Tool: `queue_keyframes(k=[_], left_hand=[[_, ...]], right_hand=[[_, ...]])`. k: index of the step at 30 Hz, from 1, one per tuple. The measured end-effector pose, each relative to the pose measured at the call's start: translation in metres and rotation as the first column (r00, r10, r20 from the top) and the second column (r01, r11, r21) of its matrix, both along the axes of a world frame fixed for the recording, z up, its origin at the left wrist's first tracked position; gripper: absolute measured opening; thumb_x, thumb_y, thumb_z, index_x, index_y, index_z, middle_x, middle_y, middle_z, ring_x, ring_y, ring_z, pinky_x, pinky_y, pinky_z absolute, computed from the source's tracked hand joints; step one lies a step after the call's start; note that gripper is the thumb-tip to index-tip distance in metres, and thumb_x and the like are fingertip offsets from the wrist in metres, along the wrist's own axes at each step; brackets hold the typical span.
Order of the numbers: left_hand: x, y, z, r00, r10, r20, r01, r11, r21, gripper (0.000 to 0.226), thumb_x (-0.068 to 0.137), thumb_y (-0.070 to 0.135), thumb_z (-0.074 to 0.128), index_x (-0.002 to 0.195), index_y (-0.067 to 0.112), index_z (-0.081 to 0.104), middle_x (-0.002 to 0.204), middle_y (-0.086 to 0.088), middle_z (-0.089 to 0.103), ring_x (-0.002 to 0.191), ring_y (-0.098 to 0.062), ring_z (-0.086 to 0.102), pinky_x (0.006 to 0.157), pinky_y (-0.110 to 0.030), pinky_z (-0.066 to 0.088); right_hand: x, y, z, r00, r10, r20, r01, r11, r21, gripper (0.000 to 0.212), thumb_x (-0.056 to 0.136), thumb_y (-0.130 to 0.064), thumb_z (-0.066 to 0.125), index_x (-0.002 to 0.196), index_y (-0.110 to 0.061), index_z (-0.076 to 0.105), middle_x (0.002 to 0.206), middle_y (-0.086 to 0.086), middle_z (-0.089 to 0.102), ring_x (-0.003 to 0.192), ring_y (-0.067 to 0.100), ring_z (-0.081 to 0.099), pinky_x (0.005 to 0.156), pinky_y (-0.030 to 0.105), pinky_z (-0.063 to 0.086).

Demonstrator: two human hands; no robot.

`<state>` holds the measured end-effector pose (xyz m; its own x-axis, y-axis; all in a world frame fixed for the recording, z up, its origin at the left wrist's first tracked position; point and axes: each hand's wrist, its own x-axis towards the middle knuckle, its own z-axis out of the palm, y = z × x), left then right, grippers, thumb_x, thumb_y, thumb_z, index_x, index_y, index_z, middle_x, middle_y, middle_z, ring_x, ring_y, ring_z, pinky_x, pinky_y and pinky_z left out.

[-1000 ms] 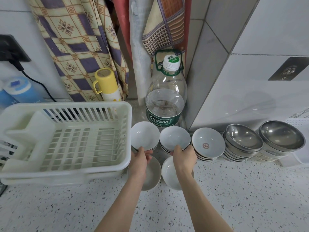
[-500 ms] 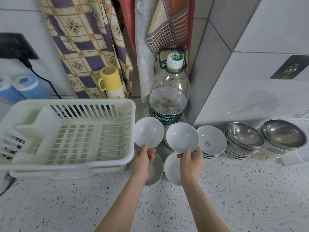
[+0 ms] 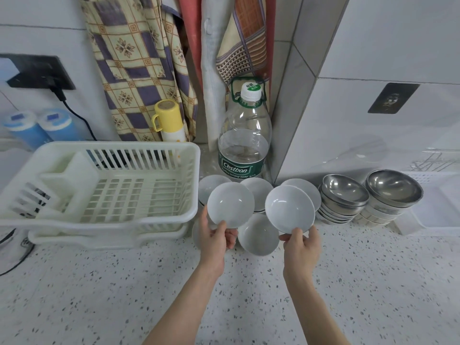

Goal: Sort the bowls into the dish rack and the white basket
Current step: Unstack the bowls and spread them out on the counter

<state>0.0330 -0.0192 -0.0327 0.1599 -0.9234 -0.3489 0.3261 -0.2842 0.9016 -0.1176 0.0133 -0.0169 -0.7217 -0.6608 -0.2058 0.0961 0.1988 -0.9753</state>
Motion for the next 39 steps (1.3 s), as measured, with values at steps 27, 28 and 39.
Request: queue_keyframes(k=[27, 28, 39], left_hand=[[0.132, 0.154, -0.018, 0.938, 0.330, 0.109, -0.345, 0.922, 0.178, 0.062, 0.096, -0.001, 0.048, 0.140, 0.041, 0.040, 0.057, -0.004, 0.068, 0.049, -0.013, 0.054, 0.043, -0.024, 0.043], [0.147, 0.147, -0.018, 0.942, 0.316, 0.108, -0.331, 0.927, 0.176, 0.062, 0.095, -0.002, 0.048, 0.139, 0.042, 0.040, 0.057, -0.003, 0.069, 0.049, -0.013, 0.056, 0.044, -0.025, 0.044], [0.233, 0.105, -0.030, 0.964, 0.222, 0.149, -0.251, 0.943, 0.218, 0.062, 0.094, -0.002, 0.048, 0.137, 0.042, 0.042, 0.057, -0.003, 0.068, 0.048, -0.013, 0.056, 0.045, -0.026, 0.044]], right_hand=[[0.072, 0.110, -0.015, 0.869, 0.494, 0.018, -0.490, 0.856, 0.165, 0.040, 0.090, -0.008, 0.044, 0.121, -0.030, 0.056, 0.058, -0.002, 0.066, 0.055, 0.004, 0.062, 0.050, 0.026, 0.046], [0.088, 0.106, -0.017, 0.863, 0.505, 0.014, -0.500, 0.850, 0.167, 0.041, 0.090, -0.008, 0.043, 0.123, -0.030, 0.056, 0.057, -0.001, 0.065, 0.055, 0.004, 0.062, 0.051, 0.026, 0.047], [0.189, 0.075, -0.032, 0.804, 0.594, 0.018, -0.572, 0.765, 0.295, 0.043, 0.093, -0.006, 0.040, 0.129, -0.027, 0.049, 0.068, 0.006, 0.068, 0.063, 0.012, 0.064, 0.055, 0.031, 0.051]])
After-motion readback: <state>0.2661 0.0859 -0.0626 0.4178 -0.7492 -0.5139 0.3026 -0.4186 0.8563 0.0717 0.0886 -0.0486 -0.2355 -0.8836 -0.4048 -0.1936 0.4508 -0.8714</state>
